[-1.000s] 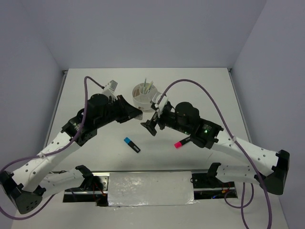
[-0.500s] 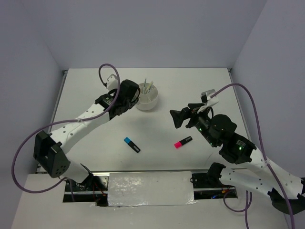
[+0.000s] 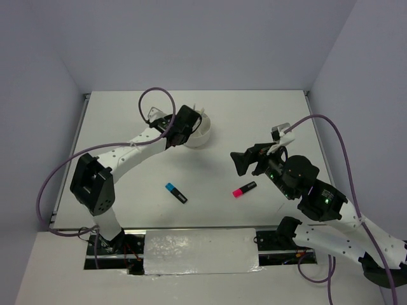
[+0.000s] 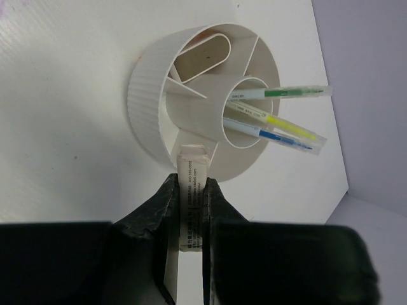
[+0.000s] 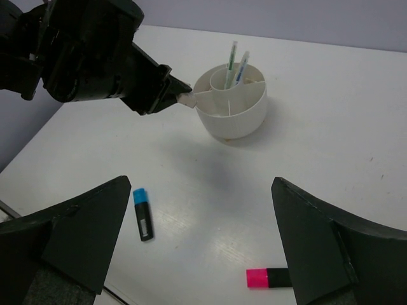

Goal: Sort the stationery into containers
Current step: Place the stationery in the storage box.

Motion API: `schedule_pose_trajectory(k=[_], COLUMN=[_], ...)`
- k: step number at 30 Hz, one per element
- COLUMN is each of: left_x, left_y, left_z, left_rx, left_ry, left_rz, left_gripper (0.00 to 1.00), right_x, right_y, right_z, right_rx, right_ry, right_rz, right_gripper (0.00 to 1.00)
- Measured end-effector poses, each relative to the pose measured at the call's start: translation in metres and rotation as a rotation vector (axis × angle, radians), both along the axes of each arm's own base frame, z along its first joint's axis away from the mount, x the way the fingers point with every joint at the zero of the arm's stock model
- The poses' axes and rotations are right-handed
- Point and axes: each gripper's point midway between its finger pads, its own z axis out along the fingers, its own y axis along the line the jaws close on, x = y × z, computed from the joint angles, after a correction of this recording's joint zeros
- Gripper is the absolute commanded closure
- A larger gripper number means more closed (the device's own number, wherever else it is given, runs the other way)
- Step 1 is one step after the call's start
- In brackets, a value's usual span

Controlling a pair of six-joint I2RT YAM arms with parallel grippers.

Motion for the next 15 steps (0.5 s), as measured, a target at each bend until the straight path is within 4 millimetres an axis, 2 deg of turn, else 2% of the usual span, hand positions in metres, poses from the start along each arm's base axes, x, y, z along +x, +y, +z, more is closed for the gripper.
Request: schedule_pose_trajectory(k=[5,11,15], left_x=[0.008,0.018,0.022], left_y=[-0.007,-0.015,-0.017], left_z=[-0.007,-0.027,-0.032], left_rx=[-0.017,-0.004,0.0], left_ry=[-0.003,0.014,0.017], left_rz=[0.015,0.013,0.013], left_gripper=[0.97,0.93,0.85], right_x=[-0.002,-0.007,-0.009], right_y=[0.0,-0.003,-0.002], right_z=[0.0,0.006,0.008], right_rx=[-0.009,0.006,0.008], right_ry=[-0.007,-0.025,-0.03], right_rz=[0.017,0.029,0.045], right_gripper=[0.0,0.0,0.0])
